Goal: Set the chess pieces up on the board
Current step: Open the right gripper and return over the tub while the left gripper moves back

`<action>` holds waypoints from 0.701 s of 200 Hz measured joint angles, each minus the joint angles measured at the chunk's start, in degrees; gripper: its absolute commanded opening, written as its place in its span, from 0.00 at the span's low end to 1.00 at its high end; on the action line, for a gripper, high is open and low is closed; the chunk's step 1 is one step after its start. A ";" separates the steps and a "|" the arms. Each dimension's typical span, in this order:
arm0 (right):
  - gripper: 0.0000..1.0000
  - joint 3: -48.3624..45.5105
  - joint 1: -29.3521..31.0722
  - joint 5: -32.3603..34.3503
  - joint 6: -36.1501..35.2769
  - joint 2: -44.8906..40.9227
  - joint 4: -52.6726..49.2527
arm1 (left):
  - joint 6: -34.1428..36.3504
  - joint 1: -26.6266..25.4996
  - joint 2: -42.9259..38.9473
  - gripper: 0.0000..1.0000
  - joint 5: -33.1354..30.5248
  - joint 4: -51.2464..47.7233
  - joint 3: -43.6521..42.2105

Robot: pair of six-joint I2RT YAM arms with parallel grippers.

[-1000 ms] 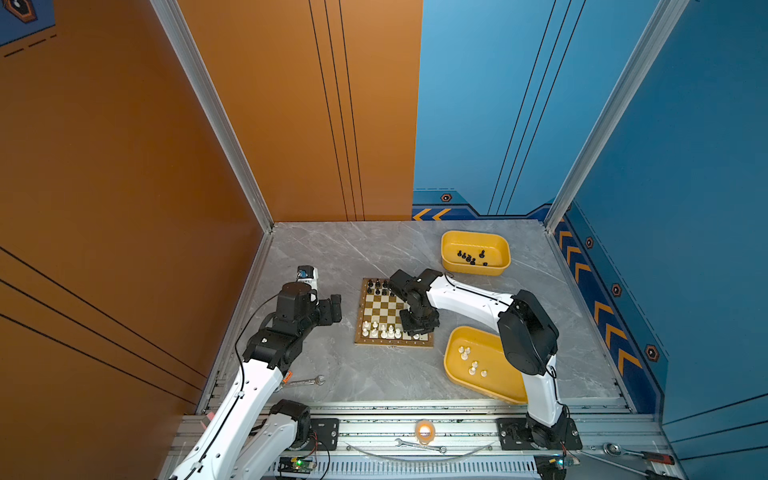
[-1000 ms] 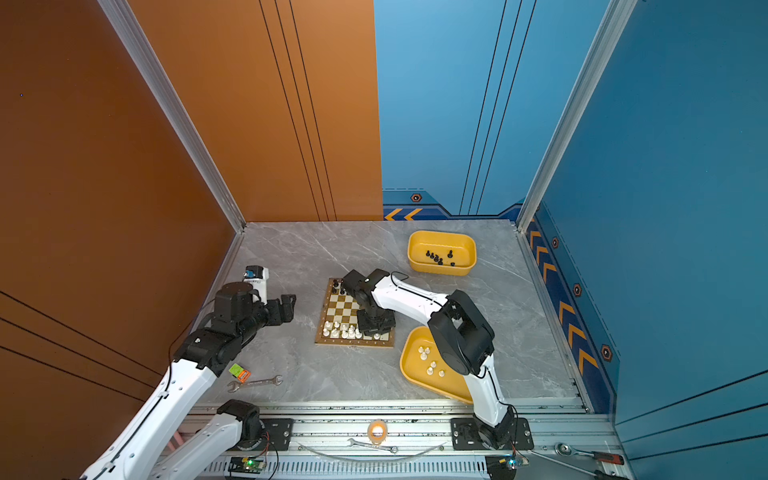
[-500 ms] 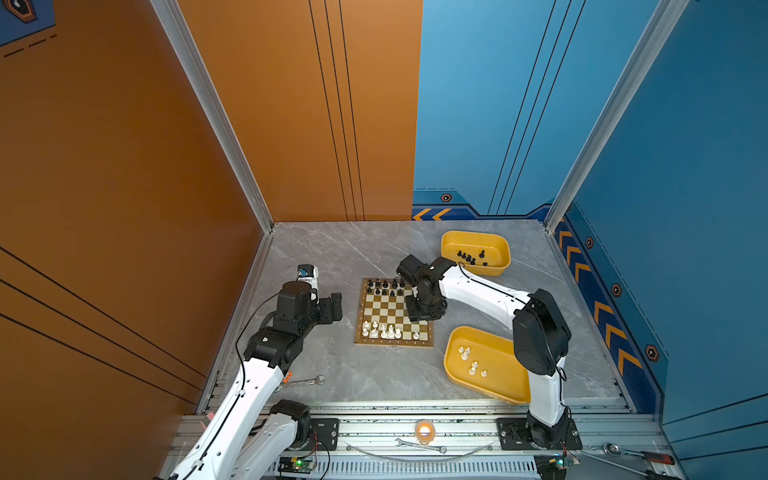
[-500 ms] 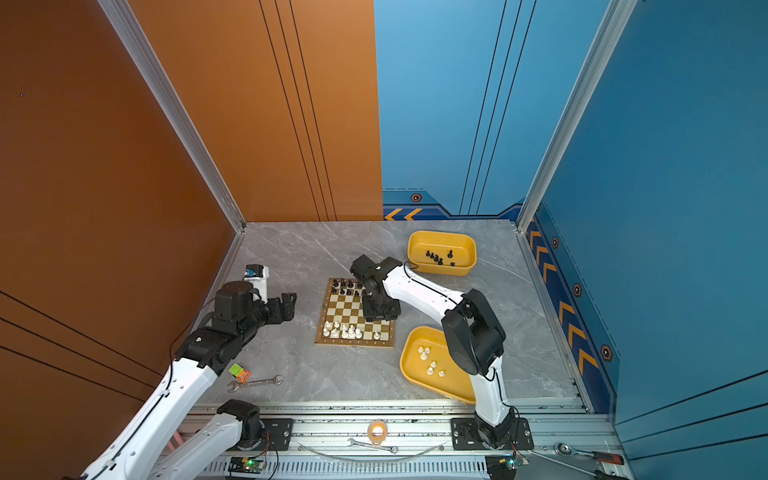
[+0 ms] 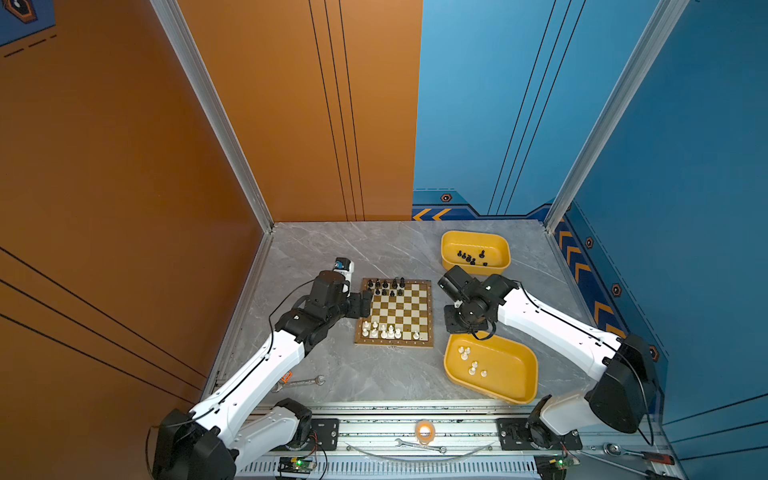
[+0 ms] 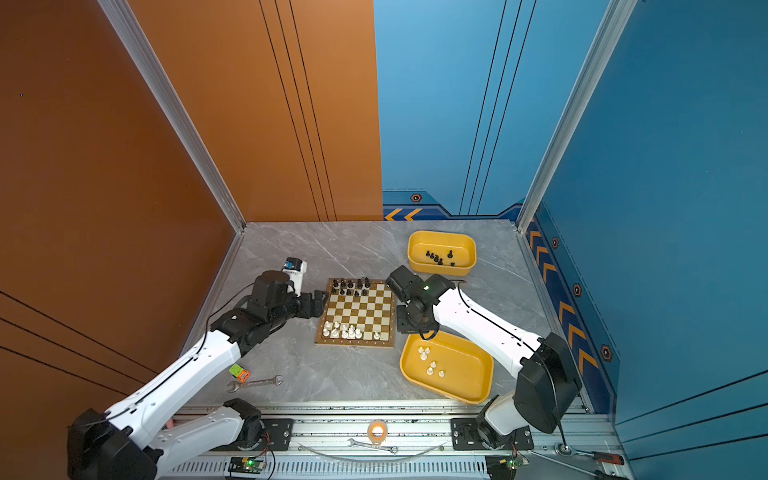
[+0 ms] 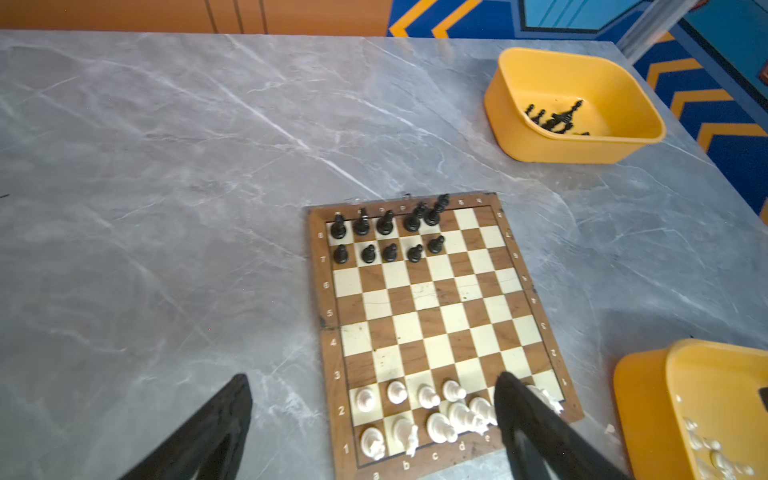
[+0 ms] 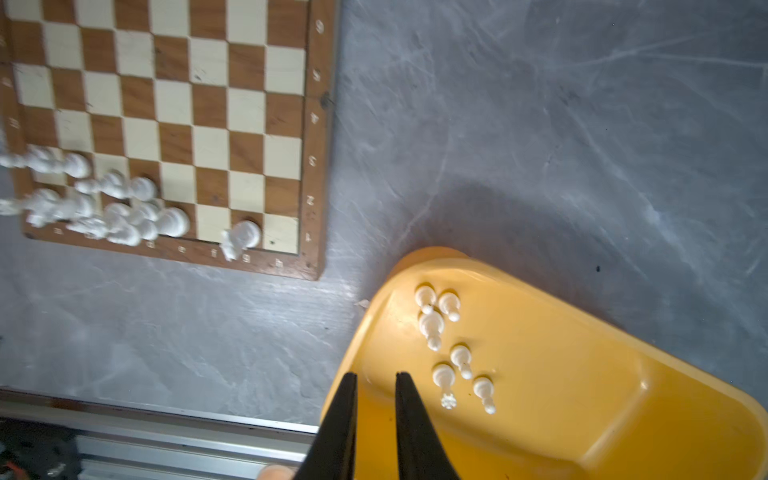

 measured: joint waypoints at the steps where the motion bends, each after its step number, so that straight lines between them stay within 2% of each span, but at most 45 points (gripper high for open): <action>1: 0.17 -0.20 0.00 0.00 0.04 -0.04 0.00 | 0.00 -0.13 0.13 0.92 0.00 0.02 0.07; 48: 0.19 -6.47 -0.44 -0.09 0.44 -0.26 2.51 | -0.48 -6.03 3.50 0.93 -1.73 1.31 2.36; 140: 0.20 -9.20 -4.92 -2.91 -3.17 2.14 7.21 | -2.38 -8.31 3.82 0.94 -6.16 1.29 2.95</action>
